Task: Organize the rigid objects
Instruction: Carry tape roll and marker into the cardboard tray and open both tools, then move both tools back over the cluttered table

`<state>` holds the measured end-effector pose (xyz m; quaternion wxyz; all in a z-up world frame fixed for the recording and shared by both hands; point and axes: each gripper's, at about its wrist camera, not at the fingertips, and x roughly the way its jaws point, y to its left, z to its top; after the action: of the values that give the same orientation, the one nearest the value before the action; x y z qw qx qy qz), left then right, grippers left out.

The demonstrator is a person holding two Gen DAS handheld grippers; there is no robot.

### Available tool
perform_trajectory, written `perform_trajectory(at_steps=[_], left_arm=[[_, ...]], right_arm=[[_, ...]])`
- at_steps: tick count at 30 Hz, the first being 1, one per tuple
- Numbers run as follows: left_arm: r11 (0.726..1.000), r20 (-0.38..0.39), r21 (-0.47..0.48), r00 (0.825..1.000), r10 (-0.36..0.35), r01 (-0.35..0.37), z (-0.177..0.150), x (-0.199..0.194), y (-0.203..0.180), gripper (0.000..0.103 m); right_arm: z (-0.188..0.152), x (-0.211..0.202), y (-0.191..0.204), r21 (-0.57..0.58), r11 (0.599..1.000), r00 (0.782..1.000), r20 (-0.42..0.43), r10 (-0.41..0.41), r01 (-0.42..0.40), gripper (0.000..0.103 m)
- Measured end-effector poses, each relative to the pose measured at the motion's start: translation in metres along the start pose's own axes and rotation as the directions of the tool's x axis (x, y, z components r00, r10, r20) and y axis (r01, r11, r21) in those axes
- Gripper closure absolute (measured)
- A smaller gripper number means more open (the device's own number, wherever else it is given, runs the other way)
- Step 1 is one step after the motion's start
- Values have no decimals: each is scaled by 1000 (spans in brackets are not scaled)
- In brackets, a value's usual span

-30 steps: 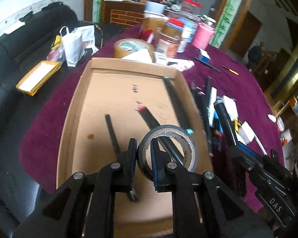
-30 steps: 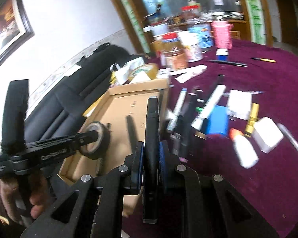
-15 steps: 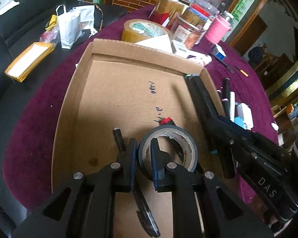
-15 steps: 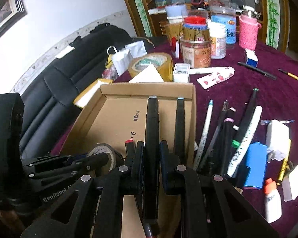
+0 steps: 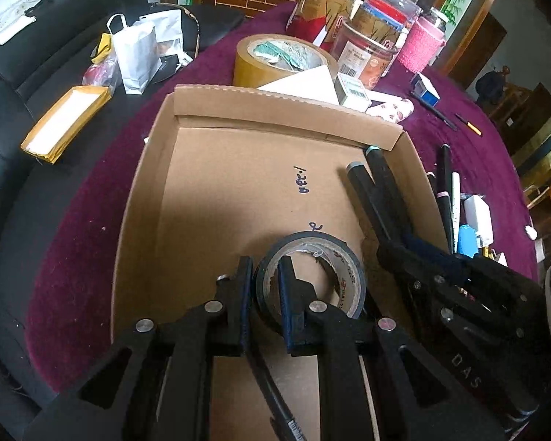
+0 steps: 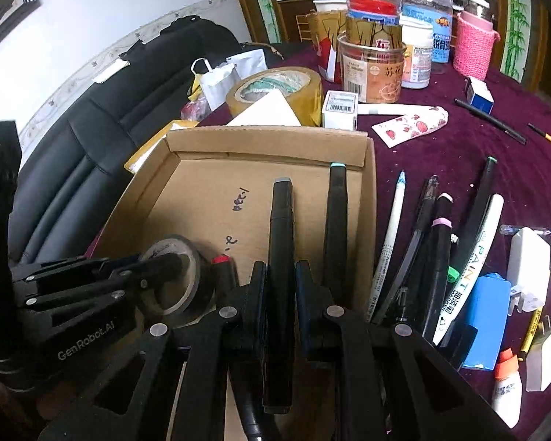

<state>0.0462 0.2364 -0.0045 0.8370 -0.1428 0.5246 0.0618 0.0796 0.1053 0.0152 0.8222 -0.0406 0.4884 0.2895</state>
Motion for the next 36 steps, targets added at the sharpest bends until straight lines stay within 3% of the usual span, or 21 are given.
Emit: perform_trajectory(at_steps=[5, 17, 19, 22, 24, 26, 28, 30, 32, 34, 36], left_arm=[[999, 16, -24, 999, 44, -44, 9, 5, 1, 92], [992, 26, -10, 991, 128, -128, 15, 11, -4, 91], [993, 23, -21, 992, 121, -120, 15, 10, -3, 91], [996, 21, -65, 998, 66, -65, 14, 4, 5, 91], [996, 51, -85, 998, 31, -26, 10, -5, 8, 90], [994, 78, -111, 997, 24, -15, 4, -20, 9, 89], [991, 153, -133, 988, 36, -15, -7, -37, 6, 88], [992, 259, -125, 965, 29, 3, -24, -53, -8, 71], [998, 316, -40, 948, -30, 45, -38, -64, -29, 64], [996, 339, 31, 937, -85, 79, -49, -72, -51, 64], [978, 305, 102, 930, -204, 181, -58, -79, -74, 64]], right_arm=[[1, 6, 5, -50, 998, 999, -21, -36, 35, 89], [-1, 5, 1, -50, 999, 1000, -17, 3, -4, 88], [-3, 2, -1, -43, 999, 1000, -7, 23, -23, 81], [-6, -10, 0, -44, 997, 997, 36, 61, -60, 61], [-12, -25, -1, -38, 998, 994, 91, 62, -58, 43], [-22, -45, -6, -33, 996, 984, 157, 81, -77, 42], [-38, -67, -17, -6, 994, 969, 221, 107, -108, 37], [-55, -87, -33, 74, 991, 948, 306, 83, -110, 32], [-75, -105, -49, 116, 990, 930, 365, 32, -80, 32], [-94, -118, -63, 118, 992, 932, 361, -5, -40, 32], [-106, -125, -76, 133, 991, 941, 338, -30, -16, 32]])
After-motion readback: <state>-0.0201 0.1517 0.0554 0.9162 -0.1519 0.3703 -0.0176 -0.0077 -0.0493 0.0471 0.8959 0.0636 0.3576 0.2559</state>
